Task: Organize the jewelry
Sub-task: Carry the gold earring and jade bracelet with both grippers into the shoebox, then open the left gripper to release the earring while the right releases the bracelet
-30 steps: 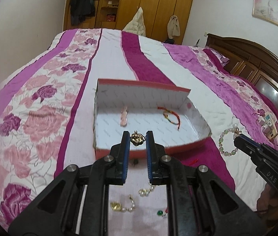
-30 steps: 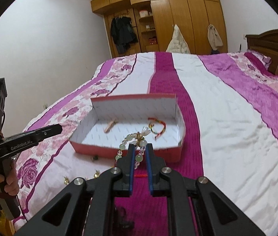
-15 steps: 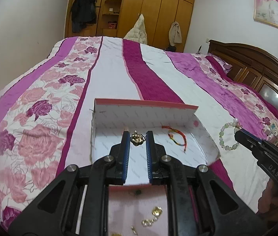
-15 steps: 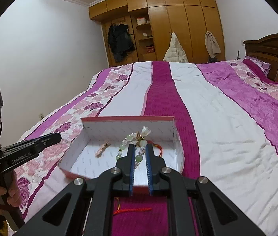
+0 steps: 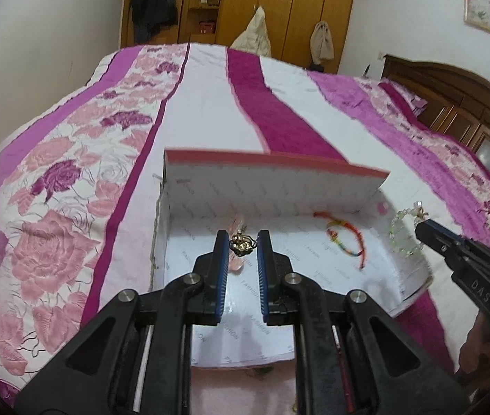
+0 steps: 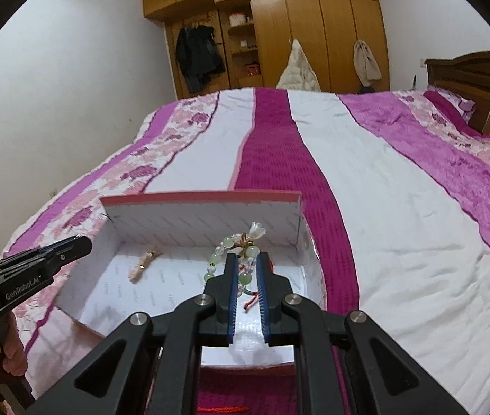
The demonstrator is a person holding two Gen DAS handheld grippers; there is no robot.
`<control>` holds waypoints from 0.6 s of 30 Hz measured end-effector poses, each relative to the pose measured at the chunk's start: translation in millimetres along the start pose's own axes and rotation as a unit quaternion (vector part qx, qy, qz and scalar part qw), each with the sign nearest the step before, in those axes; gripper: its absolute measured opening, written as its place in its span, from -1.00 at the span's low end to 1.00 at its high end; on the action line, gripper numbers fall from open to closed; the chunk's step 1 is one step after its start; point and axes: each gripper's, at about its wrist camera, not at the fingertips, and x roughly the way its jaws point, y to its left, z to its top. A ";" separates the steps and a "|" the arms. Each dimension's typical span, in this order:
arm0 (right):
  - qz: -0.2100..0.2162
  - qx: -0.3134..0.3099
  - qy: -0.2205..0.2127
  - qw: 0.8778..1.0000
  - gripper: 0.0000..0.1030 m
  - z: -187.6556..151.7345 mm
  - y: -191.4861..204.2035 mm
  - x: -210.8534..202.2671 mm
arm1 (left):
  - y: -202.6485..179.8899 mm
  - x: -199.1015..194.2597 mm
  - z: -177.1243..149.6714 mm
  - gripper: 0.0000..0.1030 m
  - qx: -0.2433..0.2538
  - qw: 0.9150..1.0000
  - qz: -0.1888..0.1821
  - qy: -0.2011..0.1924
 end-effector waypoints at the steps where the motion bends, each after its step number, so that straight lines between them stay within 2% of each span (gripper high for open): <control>1: -0.003 0.001 0.006 1.000 -0.76 -1.5 -1.4 5.2 | 0.5 5.3 -1.4 -0.85 0.001 1.000 0.004 0.008; 12: -0.022 0.009 0.051 0.998 -0.76 -15.9 -11.4 37.9 | 0.3 38.0 -12.0 -0.85 0.002 0.998 0.021 0.055; 18: -0.030 0.017 0.063 0.997 -0.76 -19.0 -15.9 47.4 | -4.4 41.6 -14.9 -0.85 0.010 0.998 0.021 0.061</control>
